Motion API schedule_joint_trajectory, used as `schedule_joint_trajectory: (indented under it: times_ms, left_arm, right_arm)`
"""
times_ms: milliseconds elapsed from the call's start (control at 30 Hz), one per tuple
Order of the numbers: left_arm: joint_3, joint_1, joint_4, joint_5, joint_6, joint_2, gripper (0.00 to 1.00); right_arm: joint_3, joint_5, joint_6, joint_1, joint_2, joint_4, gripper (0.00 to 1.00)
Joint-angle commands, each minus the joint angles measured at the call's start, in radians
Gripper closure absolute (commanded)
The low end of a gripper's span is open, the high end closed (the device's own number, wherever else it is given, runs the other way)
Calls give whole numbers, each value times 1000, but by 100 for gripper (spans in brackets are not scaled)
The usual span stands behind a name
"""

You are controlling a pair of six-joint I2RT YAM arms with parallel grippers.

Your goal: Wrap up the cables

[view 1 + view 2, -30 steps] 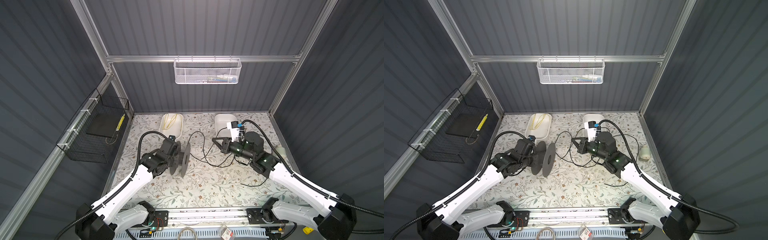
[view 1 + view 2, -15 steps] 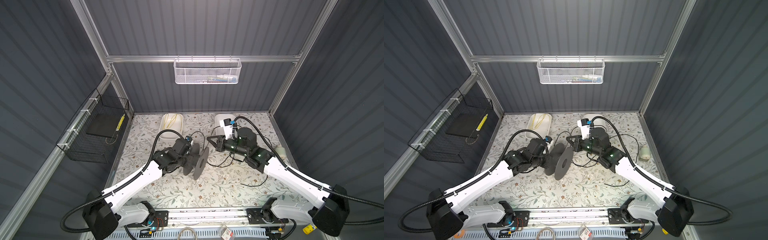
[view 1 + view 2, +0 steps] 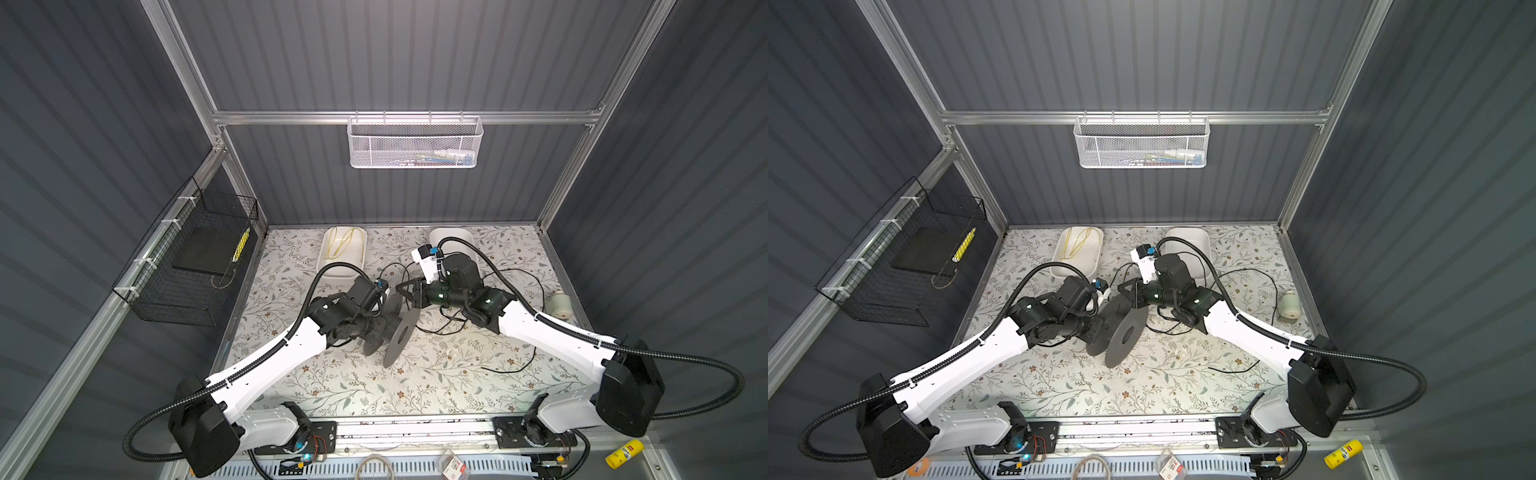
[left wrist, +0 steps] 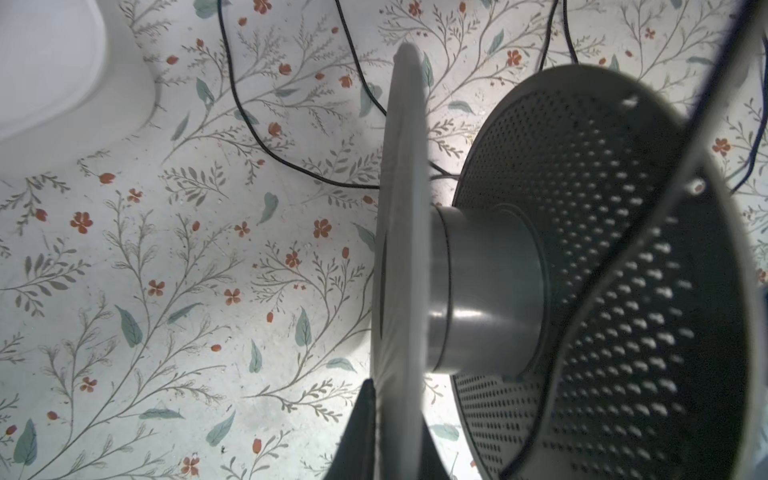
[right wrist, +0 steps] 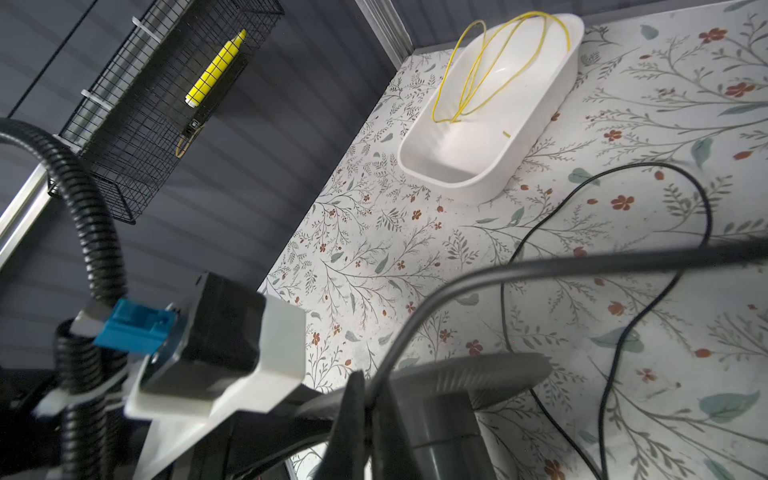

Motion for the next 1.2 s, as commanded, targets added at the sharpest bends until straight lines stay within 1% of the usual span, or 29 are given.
schedule_joint_trajectory:
  times_ms: [0, 167, 267, 400, 500, 567, 733, 800, 900, 1167]
  left_arm:
    - [10, -5, -45, 52, 24, 0, 83]
    - [-8, -5, -9, 70, 21, -54, 65]
    - [-24, -5, 44, 123, 7, -100, 61]
    - [-31, -4, 64, 144, 15, -135, 58]
    - [-58, -3, 109, 183, 10, -154, 56]
    - [-83, -3, 147, 185, -1, -164, 54]
    - [-106, 0, 185, 147, -15, -145, 54]
    - [-96, 1, 174, 112, -17, -128, 54]
    - [-100, -1, 192, 100, -17, -110, 56]
    - [-93, 3, 201, 66, -6, -61, 67]
  right_arm:
    - [-8, -12, 18, 3, 13, 60, 100]
    - [-41, -5, 66, 7, 51, 120, 100]
    - [-53, -1, 83, 11, 67, 145, 100]
    - [-61, -1, 94, 11, 75, 166, 100]
    - [-70, -8, 115, 13, 83, 192, 100]
    - [-77, -18, 134, 13, 86, 215, 100]
    - [-100, -51, 172, 20, 86, 262, 100]
    - [-108, -52, 171, 26, 84, 263, 100]
    - [-119, -51, 169, 35, 90, 265, 100]
    - [-133, -66, 189, 49, 98, 293, 100]
